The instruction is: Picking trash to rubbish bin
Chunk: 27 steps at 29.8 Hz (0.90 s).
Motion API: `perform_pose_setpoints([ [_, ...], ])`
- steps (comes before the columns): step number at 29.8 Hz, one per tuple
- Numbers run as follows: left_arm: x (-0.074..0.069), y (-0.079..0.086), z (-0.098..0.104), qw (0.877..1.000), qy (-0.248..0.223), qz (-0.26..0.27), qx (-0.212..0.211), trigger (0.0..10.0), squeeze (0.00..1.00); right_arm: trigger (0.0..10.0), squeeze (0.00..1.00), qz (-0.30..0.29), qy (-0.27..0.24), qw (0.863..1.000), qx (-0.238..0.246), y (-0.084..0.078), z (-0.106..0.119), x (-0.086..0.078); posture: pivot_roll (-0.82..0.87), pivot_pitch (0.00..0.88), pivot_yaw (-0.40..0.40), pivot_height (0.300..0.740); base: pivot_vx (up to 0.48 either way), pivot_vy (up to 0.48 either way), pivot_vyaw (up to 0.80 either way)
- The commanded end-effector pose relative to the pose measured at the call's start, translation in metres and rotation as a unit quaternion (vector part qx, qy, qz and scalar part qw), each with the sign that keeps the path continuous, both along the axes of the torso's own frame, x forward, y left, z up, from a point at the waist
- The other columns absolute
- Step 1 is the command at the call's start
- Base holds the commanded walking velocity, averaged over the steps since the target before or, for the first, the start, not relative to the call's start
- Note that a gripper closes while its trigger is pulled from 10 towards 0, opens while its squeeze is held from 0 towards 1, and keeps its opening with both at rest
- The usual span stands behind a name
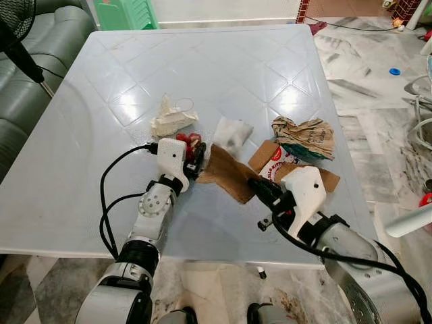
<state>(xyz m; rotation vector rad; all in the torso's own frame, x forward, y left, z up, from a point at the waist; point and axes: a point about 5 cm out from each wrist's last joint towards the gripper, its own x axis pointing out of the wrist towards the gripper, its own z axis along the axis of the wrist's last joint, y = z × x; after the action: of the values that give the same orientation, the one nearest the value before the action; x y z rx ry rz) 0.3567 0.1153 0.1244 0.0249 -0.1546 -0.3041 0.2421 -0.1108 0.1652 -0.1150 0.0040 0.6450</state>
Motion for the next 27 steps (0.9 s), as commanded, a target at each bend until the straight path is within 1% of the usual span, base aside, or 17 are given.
perform_pose_setpoints([
  [1,-0.001,0.005,0.008,1.000,-0.025,0.010,-0.001,0.0,0.00,0.0,0.00,0.009,-0.002,1.000,0.005,0.002,0.000,0.001,-0.19,0.136,0.030,0.740,0.000,0.000,0.00],
  [3,-0.006,0.008,0.015,0.998,-0.054,0.020,-0.006,0.0,0.00,0.0,0.00,0.009,-0.006,1.000,0.008,0.004,0.000,0.005,-0.16,0.120,0.030,0.740,0.000,0.000,0.00],
  [5,-0.010,0.010,0.019,0.997,-0.071,0.026,-0.005,0.0,0.00,0.0,0.00,0.007,-0.008,1.000,0.011,0.006,-0.001,0.008,-0.15,0.114,0.030,0.740,0.000,0.000,0.00],
  [6,-0.010,0.010,0.019,0.997,-0.071,0.026,-0.005,0.0,0.00,0.0,0.00,0.007,-0.008,1.000,0.011,0.006,-0.001,0.008,-0.15,0.114,0.030,0.740,0.000,0.000,0.00],
  [7,-0.016,0.014,0.023,0.995,-0.090,0.045,-0.001,0.0,0.00,0.0,0.00,0.002,-0.015,1.000,0.014,0.007,0.000,0.013,-0.13,0.104,0.031,0.740,0.000,0.000,0.00],
  [8,-0.022,0.016,0.028,0.993,-0.105,0.052,-0.007,0.0,0.00,0.0,0.00,-0.006,-0.022,1.000,0.018,0.008,0.001,0.017,-0.12,0.098,0.031,0.740,0.000,0.000,0.00],
  [9,-0.022,0.016,0.028,0.993,-0.105,0.052,-0.007,0.0,0.00,0.0,0.00,-0.006,-0.022,1.000,0.018,0.008,0.001,0.017,-0.12,0.098,0.031,0.740,0.000,0.000,0.00],
  [10,-0.029,0.018,0.033,0.991,-0.119,0.060,-0.002,0.0,0.00,0.0,0.00,-0.013,-0.029,0.999,0.022,0.010,0.002,0.022,-0.10,0.090,0.031,0.740,0.000,0.000,0.00],
  [12,-0.036,0.020,0.035,0.990,-0.124,0.071,-0.007,0.0,0.00,0.0,0.00,-0.022,-0.037,0.999,0.027,0.010,0.004,0.026,-0.09,0.082,0.032,0.740,0.000,0.000,0.00],
  [15,-0.051,0.024,0.035,0.988,-0.117,0.103,-0.018,0.0,0.00,0.0,0.00,-0.054,-0.056,0.996,0.039,0.008,0.008,0.035,-0.06,0.069,0.028,0.740,0.000,0.000,0.00],
  [18,-0.056,0.026,0.031,0.988,-0.104,0.114,-0.024,0.0,0.00,0.0,0.00,-0.071,-0.066,0.994,0.046,0.007,0.011,0.039,-0.05,0.064,0.027,0.740,0.000,0.000,0.00],
  [19,-0.063,0.030,0.017,0.988,-0.067,0.133,-0.036,0.0,0.00,0.0,0.00,-0.093,-0.076,0.992,0.046,0.004,0.013,0.044,-0.05,0.058,0.025,0.740,0.000,0.000,0.00],
  [21,-0.070,0.032,0.010,0.987,-0.039,0.149,-0.054,0.0,0.00,0.0,0.00,-0.114,-0.085,0.989,0.046,0.001,0.014,0.048,-0.04,0.055,0.023,0.740,0.000,0.000,0.00],
  [22,-0.072,0.032,0.009,0.986,-0.033,0.153,-0.060,0.0,0.00,0.0,0.00,-0.120,-0.087,0.988,0.046,-0.001,0.015,0.049,-0.04,0.054,0.023,0.740,0.000,0.000,0.00],
  [24,-0.076,0.030,0.012,0.987,-0.028,0.149,-0.057,0.0,0.00,0.0,0.00,-0.158,-0.101,0.981,0.039,-0.012,0.017,0.054,-0.04,0.048,0.021,0.740,0.000,0.000,0.00],
  [25,-0.076,0.030,0.012,0.987,-0.028,0.149,-0.057,0.0,0.00,0.0,0.00,-0.158,-0.101,0.981,0.039,-0.012,0.017,0.054,-0.04,0.048,0.021,0.740,0.000,0.000,0.00],
  [27,-0.076,0.030,0.014,0.987,-0.026,0.150,-0.059,0.0,0.00,0.0,0.00,-0.185,-0.109,0.976,0.031,-0.019,0.018,0.056,-0.04,0.048,0.021,0.740,0.000,0.000,0.00],
])
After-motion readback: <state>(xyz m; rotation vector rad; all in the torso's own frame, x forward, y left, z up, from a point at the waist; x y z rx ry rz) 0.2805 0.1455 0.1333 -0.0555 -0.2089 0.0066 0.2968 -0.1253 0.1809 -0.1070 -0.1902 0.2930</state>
